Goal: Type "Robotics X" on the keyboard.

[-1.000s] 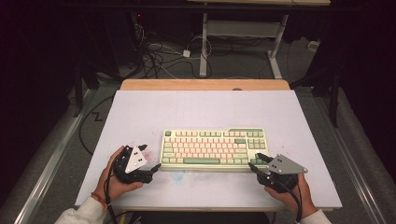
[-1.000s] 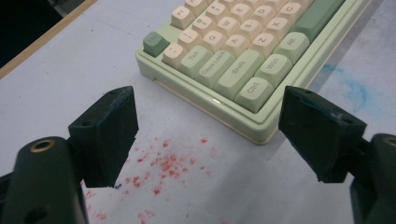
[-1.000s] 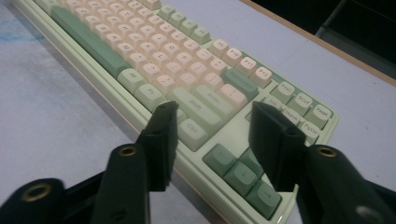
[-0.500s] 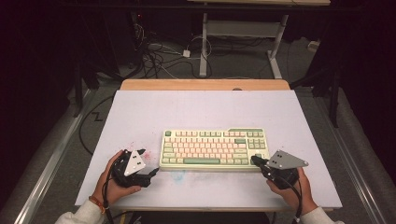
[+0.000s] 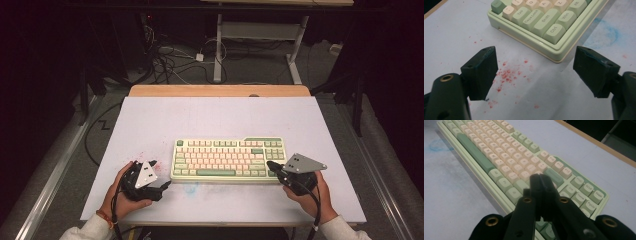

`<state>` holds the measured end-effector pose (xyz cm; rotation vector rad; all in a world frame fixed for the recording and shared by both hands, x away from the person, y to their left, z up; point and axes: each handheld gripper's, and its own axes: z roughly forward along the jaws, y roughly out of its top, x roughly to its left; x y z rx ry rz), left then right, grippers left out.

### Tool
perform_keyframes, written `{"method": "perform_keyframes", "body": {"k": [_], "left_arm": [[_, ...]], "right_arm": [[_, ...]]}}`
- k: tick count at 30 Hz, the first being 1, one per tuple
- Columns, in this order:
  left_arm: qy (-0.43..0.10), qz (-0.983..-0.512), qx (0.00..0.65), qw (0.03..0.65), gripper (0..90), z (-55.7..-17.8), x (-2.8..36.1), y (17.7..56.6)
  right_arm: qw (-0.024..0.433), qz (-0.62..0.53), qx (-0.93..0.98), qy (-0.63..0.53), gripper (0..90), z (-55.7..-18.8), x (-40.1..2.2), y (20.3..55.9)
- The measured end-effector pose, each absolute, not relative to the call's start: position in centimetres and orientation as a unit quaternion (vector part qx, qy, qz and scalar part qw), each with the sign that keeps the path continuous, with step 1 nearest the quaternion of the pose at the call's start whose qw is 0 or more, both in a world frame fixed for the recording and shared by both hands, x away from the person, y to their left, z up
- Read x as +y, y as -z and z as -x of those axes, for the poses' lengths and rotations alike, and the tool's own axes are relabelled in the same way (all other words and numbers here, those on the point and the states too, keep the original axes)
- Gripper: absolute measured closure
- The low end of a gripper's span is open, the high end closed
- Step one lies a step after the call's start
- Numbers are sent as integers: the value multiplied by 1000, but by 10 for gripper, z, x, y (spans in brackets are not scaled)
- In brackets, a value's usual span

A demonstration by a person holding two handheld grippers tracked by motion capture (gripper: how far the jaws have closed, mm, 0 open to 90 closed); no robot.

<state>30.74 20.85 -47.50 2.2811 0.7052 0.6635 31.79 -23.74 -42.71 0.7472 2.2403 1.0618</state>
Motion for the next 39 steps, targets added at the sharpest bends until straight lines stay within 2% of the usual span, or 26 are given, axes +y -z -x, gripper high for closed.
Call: {"method": "perform_keyframes", "body": {"k": [17,36,39], "left_arm": [[-247,-875,265,321,187,-307,206,477],[-239,-875,269,324,188,-307,205,477],[-232,-870,281,331,239,-308,206,476]], "right_arm": [[259,-264,849,-377,899,-340,-215,427],[235,-262,872,-340,899,-352,-205,448],[232,-266,874,-333,899,-354,-207,452]]}}
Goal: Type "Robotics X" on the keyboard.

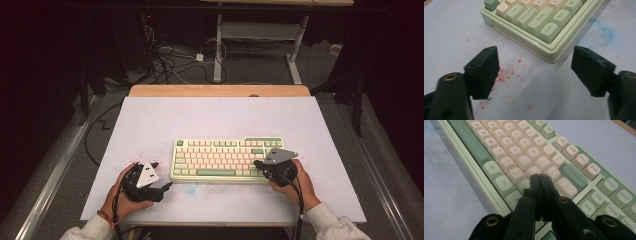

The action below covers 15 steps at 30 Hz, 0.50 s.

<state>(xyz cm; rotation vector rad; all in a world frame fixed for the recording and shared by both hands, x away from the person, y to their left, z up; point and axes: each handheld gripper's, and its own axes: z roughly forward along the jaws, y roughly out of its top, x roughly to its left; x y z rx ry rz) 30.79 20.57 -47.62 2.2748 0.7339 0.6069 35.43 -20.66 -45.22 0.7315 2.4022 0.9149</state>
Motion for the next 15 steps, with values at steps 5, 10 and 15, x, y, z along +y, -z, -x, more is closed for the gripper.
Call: {"method": "perform_keyframes", "body": {"k": [5,10,15], "left_arm": [[-224,-873,279,331,473,-309,207,468],[-211,-871,280,344,734,-310,214,449],[-211,-874,267,346,855,-313,214,434]], "right_arm": [[225,-278,871,-336,898,-357,-210,459],[227,-279,869,-340,898,-355,-212,460],[228,-279,868,-342,898,-354,-213,460]]}}
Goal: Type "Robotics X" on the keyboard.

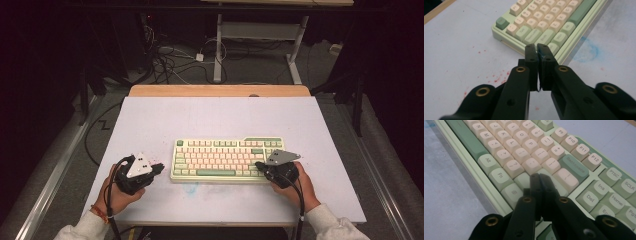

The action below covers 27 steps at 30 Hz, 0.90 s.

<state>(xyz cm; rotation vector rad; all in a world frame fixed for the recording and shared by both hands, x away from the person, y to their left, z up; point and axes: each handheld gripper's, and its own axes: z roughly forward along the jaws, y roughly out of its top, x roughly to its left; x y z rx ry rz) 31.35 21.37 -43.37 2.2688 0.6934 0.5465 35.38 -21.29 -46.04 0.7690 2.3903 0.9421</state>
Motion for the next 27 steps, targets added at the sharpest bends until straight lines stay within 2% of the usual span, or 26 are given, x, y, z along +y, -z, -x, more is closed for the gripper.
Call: {"method": "perform_keyframes", "body": {"k": [18,27], "left_arm": [[-188,-881,253,353,869,-341,177,420],[-170,-898,229,334,870,-356,148,425]], "right_arm": [[232,-281,867,-340,899,-353,-212,461],[232,-280,867,-341,899,-353,-212,461]]}}
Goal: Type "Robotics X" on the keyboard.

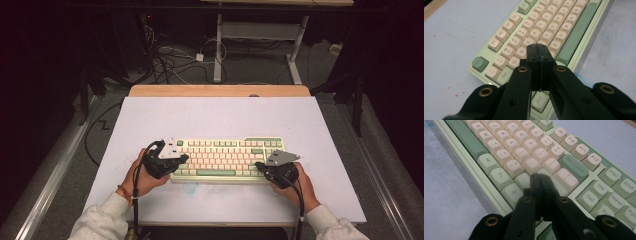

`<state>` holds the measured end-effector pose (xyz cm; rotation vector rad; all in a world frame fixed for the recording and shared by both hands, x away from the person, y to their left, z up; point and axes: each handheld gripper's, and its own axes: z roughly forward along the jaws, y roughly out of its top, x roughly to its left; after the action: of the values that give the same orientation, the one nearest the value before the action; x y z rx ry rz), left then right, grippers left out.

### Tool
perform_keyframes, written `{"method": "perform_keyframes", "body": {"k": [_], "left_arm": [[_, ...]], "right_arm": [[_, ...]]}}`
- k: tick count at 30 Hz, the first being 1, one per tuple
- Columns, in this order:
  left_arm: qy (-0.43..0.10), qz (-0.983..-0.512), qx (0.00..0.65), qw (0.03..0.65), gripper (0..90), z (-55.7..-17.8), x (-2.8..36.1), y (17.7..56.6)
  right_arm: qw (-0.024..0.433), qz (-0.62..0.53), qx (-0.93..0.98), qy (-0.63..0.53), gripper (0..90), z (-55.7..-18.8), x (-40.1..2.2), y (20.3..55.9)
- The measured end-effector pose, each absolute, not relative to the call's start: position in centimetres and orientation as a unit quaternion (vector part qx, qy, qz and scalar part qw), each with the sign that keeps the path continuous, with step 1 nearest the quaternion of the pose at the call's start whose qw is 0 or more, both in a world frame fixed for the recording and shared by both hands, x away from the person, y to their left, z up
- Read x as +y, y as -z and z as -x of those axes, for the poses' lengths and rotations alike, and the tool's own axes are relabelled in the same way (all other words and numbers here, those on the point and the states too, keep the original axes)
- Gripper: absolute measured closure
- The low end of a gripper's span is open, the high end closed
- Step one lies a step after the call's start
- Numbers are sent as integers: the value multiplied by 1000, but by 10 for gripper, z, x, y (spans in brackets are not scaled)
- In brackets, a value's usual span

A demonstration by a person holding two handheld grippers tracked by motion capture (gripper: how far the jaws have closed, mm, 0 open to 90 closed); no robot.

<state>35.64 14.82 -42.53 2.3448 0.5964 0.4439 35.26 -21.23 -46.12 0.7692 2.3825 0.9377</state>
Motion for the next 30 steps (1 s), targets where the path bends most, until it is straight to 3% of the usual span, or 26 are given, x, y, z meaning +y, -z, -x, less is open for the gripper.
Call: {"method": "perform_keyframes", "body": {"k": [14,30], "left_arm": [[-148,-919,205,302,866,-370,114,438],[-144,-926,203,285,862,-373,110,446]], "right_arm": [[232,-277,868,-341,899,-352,-213,461],[234,-277,867,-340,899,-352,-213,461]]}}
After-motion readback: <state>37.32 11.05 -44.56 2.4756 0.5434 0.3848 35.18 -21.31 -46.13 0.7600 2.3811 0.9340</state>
